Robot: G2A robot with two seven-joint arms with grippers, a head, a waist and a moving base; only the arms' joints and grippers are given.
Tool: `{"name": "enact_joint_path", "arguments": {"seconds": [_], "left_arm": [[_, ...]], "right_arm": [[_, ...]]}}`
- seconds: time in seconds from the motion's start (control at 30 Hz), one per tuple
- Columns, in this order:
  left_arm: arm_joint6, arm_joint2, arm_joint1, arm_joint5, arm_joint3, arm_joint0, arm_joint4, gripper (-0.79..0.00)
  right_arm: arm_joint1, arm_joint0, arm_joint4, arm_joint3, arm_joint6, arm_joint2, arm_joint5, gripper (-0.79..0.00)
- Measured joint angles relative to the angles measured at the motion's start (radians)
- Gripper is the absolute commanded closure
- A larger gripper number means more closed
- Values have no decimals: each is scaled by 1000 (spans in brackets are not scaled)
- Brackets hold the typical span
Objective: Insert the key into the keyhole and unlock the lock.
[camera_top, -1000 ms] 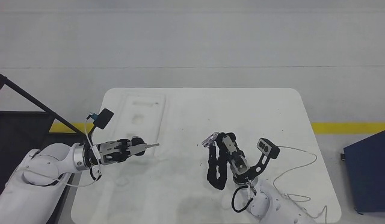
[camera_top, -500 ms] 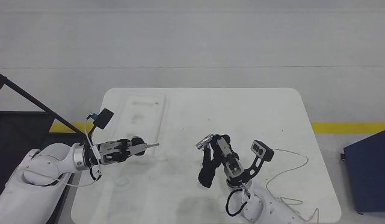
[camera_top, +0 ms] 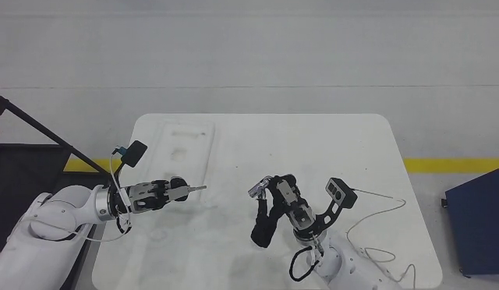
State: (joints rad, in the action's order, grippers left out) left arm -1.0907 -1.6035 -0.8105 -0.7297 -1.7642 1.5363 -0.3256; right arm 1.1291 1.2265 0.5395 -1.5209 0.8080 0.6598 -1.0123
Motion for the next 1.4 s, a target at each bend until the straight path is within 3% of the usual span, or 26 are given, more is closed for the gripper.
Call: {"name": "enact_joint_path", "arguments": {"seconds": [0.47,0.63,0.8,1.03,1.4], "left_arm": [[0,0,0,0,0,0,0,0],[0,0,0,0,0,0,0,0],[0,0,0,0,0,0,0,0],[0,0,0,0,0,0,0,0],[0,0,0,0,0,0,0,0]], "right_arm": [[3,10,-12,-10,3,-1,3,0],[38,86,-218,-41,0,19,0,0],[91,142,-285,23,0,64,0,0],[165,162,-386,121,0,35,0,0],[239,171,-300,115,0,24,0,0]]}}
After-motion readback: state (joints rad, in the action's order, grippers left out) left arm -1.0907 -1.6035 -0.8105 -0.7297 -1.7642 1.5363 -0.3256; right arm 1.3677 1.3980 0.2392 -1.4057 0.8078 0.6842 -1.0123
